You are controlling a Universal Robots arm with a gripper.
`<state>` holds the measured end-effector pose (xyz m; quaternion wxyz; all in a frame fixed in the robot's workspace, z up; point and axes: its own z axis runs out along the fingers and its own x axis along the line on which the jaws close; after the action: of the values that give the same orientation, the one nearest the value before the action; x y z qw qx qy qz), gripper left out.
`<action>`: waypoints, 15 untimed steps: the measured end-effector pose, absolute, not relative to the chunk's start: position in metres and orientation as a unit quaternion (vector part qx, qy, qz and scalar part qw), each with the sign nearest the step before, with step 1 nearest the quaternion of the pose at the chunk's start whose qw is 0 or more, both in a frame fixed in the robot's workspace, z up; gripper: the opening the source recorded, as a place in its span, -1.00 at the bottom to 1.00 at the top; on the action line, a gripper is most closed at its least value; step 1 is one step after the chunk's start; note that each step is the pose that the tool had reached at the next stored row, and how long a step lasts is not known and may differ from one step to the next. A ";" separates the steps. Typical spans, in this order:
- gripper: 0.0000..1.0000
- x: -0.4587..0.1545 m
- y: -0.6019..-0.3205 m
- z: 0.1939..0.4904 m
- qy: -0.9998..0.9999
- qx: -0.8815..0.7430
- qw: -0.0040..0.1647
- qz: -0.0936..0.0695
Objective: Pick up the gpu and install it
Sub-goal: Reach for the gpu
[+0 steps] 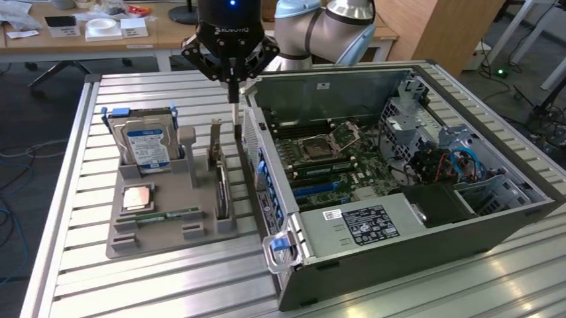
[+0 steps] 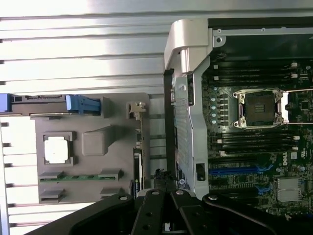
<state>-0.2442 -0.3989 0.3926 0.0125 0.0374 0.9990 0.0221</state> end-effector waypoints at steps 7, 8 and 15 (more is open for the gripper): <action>-0.79 -0.262 -0.399 0.392 0.999 0.038 0.012 0.022; -0.79 -0.264 -0.399 0.392 0.999 0.038 0.013 0.022; -0.79 -0.265 -0.403 0.392 0.999 0.038 0.012 0.022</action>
<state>-0.2646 -0.4027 0.3919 0.0125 0.0376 0.9990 0.0221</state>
